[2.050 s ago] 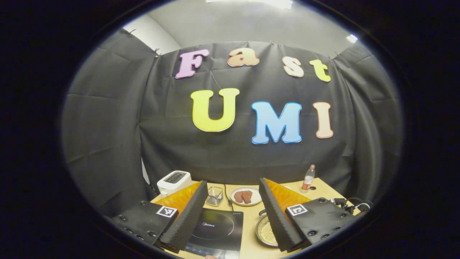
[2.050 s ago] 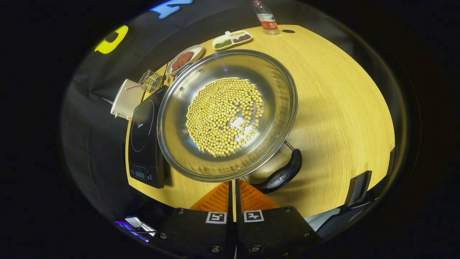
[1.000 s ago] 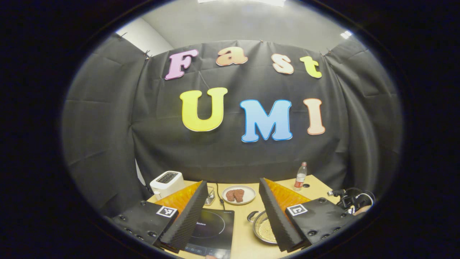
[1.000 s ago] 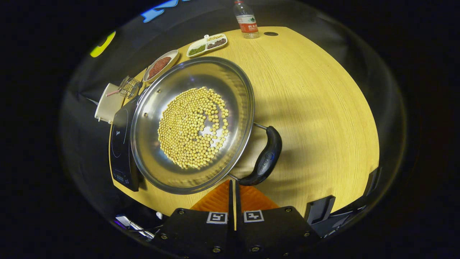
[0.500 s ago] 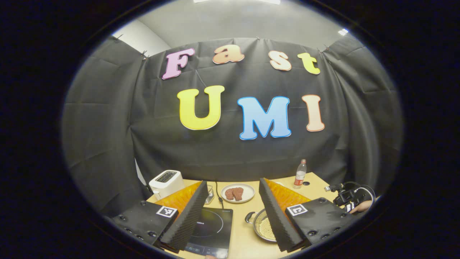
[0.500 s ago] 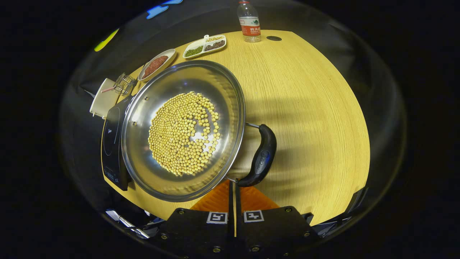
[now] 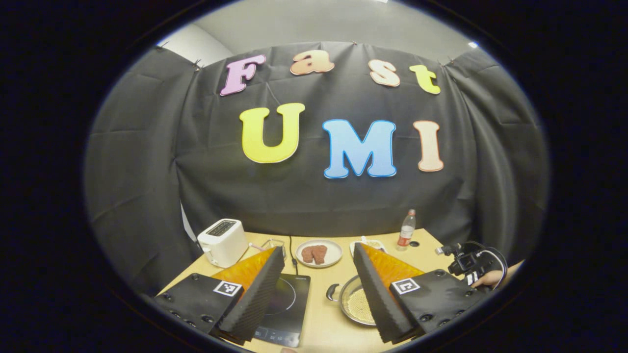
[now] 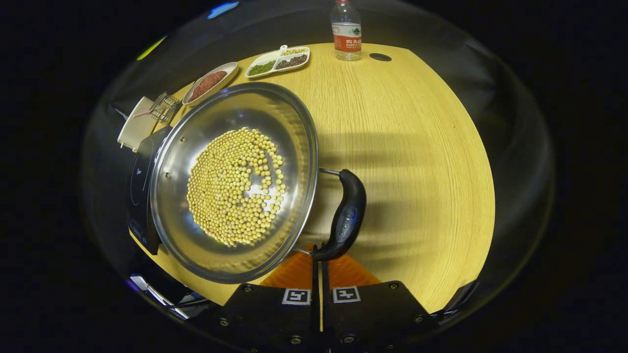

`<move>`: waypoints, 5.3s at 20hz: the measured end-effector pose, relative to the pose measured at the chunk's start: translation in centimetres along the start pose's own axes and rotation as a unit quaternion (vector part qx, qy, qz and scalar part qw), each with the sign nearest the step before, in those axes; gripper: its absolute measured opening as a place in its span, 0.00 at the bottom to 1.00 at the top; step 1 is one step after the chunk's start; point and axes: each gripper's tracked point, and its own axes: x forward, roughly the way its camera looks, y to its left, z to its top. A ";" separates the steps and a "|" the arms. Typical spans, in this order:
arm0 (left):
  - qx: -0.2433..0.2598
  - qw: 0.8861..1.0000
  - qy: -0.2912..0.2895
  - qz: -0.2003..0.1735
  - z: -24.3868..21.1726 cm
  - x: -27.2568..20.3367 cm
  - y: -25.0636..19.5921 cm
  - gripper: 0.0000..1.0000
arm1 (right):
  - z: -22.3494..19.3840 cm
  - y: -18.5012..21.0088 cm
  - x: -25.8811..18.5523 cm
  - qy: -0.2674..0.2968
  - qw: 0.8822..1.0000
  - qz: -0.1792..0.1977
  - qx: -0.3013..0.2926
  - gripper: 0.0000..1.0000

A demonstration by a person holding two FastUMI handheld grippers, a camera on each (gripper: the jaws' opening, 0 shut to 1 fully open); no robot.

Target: First push the handle of the pot to place it horizontally, then grasp the pot with both hands and set it on the induction cooktop.

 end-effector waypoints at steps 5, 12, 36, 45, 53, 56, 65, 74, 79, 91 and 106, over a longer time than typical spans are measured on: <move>0.009 1.000 0.006 0.004 -0.4 0.1 -1.8 0.99 | 1.8 -1.1 0.9 0.004 1.000 -0.006 -0.027 0.02; 0.001 1.000 0.026 0.008 -1.5 0.4 -3.5 0.95 | 2.4 -1.6 1.6 0.009 0.999 0.001 -0.049 0.03; 0.002 0.988 0.081 -0.133 -10.5 9.8 -4.2 0.95 | 1.3 -2.6 -10.1 -0.241 0.965 -0.062 0.077 1.00; 0.004 0.972 0.183 -0.148 -21.9 15.3 -5.5 0.96 | 3.3 -0.1 -8.2 -0.326 0.939 -0.045 0.100 1.00; 0.012 0.968 0.224 -0.113 -29.0 19.2 -5.1 0.96 | 5.8 -0.5 -3.9 -0.329 0.938 -0.067 0.092 1.00; 0.011 0.965 0.236 -0.111 -30.4 20.1 -4.8 0.96 | 6.5 -0.5 -2.6 -0.323 0.939 -0.071 0.090 1.00; 0.028 0.962 0.245 -0.113 -32.2 22.1 -5.4 0.93 | 8.0 -1.4 1.5 -0.298 0.947 -0.088 0.084 1.00; 0.030 0.961 0.260 -0.095 -33.3 22.6 -5.2 0.78 | 8.3 -1.0 4.0 -0.261 0.959 -0.081 0.073 0.80; 0.033 0.961 0.262 -0.085 -33.3 22.8 -5.0 0.75 | 8.2 -1.0 3.6 -0.259 0.960 -0.073 0.078 0.73; 0.026 0.964 0.249 -0.083 -31.4 21.2 -5.5 0.75 | 6.7 -1.3 2.1 -0.252 0.962 -0.082 0.070 0.73; 0.022 0.976 0.199 -0.081 -25.9 18.5 -4.5 0.66 | 6.3 -0.1 -3.7 -0.287 0.954 -0.076 0.052 0.73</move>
